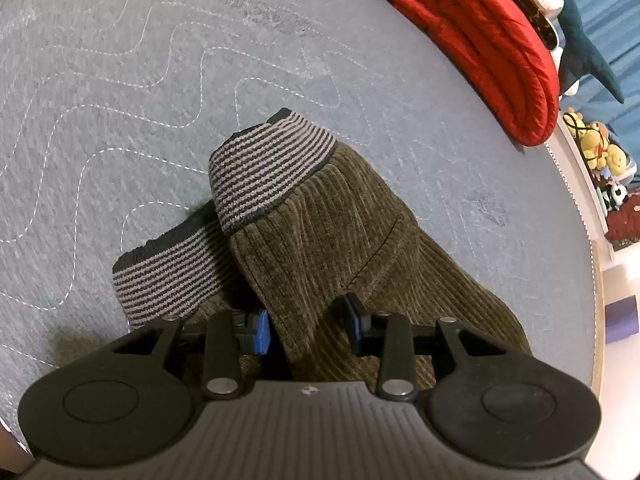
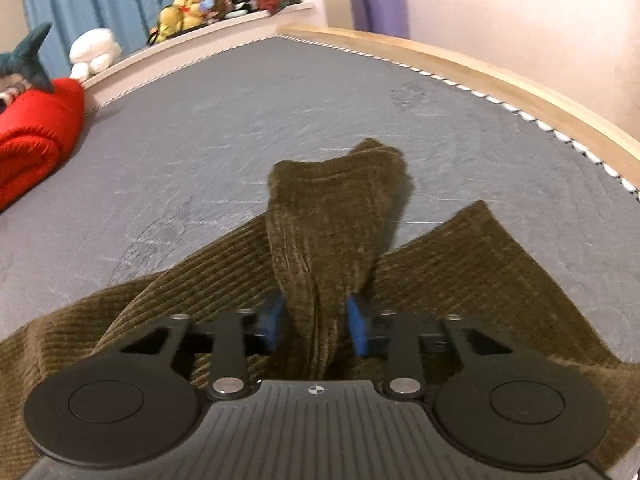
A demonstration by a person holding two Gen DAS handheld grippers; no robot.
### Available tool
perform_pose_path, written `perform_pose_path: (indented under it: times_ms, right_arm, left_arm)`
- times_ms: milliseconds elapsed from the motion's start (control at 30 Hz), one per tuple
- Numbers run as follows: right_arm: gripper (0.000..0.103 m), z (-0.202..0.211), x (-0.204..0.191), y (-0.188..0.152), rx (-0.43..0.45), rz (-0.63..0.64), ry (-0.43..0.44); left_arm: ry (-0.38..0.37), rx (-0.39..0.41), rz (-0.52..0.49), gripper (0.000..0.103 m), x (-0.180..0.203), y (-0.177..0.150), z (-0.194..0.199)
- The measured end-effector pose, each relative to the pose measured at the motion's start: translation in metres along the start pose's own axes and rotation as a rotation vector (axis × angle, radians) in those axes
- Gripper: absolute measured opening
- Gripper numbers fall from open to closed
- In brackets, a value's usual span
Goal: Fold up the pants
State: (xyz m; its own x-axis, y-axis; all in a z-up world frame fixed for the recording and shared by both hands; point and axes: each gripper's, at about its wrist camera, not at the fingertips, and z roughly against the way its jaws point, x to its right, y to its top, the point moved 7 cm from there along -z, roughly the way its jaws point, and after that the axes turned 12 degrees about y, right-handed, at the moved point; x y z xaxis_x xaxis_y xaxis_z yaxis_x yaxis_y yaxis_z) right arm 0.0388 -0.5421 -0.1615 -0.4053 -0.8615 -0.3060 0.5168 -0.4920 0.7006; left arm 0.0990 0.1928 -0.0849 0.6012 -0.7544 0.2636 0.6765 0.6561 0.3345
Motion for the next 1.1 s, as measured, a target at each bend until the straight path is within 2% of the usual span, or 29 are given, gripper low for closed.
perform_pose_path:
  times_ms: [100, 233, 533, 700, 767, 833, 900, 967, 1033, 1100]
  right_arm:
    - [0.011, 0.01, 0.005, 0.003, 0.035, -0.039, -0.001]
    - [0.009, 0.02, 0.007, 0.004, 0.072, -0.061, -0.012]
    - [0.007, 0.039, 0.022, 0.001, 0.139, -0.201, -0.022]
    - [0.006, 0.061, 0.027, 0.002, 0.211, -0.268, -0.013]
    - [0.006, 0.075, 0.026, 0.005, 0.26, -0.278, -0.01]
    - [0.006, 0.094, 0.025, 0.011, 0.322, -0.289, -0.008]
    - [0.006, 0.114, 0.023, 0.016, 0.372, -0.292, -0.003]
    - [0.006, 0.128, 0.023, 0.018, 0.379, -0.276, 0.01]
    - [0.006, 0.128, 0.029, 0.013, 0.341, -0.285, 0.013]
    - [0.006, 0.117, 0.038, 0.001, 0.257, -0.304, -0.008]
  left_arm:
    - [0.001, 0.012, -0.015, 0.028, 0.0, 0.0, 0.002]
    - [-0.008, 0.023, -0.024, 0.014, -0.003, 0.001, 0.005]
    - [-0.052, 0.094, -0.054, 0.009, -0.002, 0.003, 0.027]
    - [-0.1, 0.218, -0.095, 0.008, 0.005, 0.01, 0.055]
    - [-0.11, 0.274, -0.114, 0.008, 0.007, 0.012, 0.068]
    - [-0.125, 0.295, -0.124, 0.008, 0.005, 0.009, 0.078]
    - [-0.13, 0.279, -0.135, 0.008, 0.0, 0.007, 0.079]
    - [-0.115, 0.238, -0.153, 0.008, -0.005, 0.004, 0.073]
    - [-0.1, 0.168, -0.151, 0.008, -0.011, 0.003, 0.06]
    - [-0.09, 0.118, -0.161, 0.008, -0.016, -0.002, 0.053]
